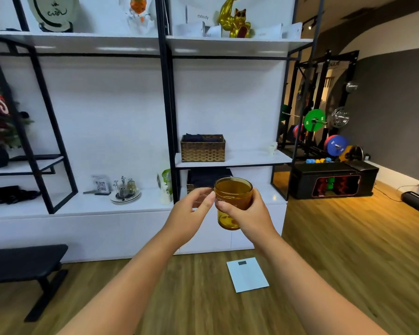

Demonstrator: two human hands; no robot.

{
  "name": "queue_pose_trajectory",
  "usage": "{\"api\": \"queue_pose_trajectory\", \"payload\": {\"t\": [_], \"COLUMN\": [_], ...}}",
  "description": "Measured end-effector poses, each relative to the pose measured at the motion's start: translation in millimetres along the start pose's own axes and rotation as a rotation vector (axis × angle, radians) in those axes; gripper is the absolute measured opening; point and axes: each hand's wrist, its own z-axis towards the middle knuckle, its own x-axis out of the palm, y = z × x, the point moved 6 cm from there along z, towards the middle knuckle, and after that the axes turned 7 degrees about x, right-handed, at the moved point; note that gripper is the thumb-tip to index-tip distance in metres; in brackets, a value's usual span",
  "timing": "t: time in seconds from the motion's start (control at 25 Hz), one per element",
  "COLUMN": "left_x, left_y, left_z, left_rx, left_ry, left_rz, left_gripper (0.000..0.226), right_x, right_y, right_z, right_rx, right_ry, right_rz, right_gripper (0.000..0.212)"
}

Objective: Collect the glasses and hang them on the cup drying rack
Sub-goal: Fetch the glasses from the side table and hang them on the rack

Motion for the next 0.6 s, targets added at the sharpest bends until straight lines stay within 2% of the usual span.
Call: {"api": "queue_pose_trajectory", "payload": {"t": [0.16, 0.36, 0.4, 0.52, 0.6], "left_x": [2, 6, 10, 21, 25], "left_y": [31, 70, 81, 116, 135], "left_z": [57, 122, 135, 177, 205], "left_rx": [0.007, 0.004, -0.006, -0.066, -0.092], "left_ry": [0.029, 0.0, -0.02, -0.112, -0.154], "left_rz": [-0.013, -0.014, -0.028, -0.007, 0.03], "left_gripper": [0.071, 0.054, 0.057, 0.093, 0.106], "right_x": [13, 34, 40, 64, 77], "right_y": [-12, -34, -39, -56, -65], "right_z": [67, 141, 159, 212, 245], "right_rx": [0.005, 0.013, 0.011, -0.007, -0.02], "right_ry": [-0.017, 0.008, 0.02, 0.075, 0.106], "right_rz": [-0.011, -0.016, -0.019, -0.005, 0.012], "right_gripper": [0.083, 0.076, 0.071, 0.072, 0.08]}}
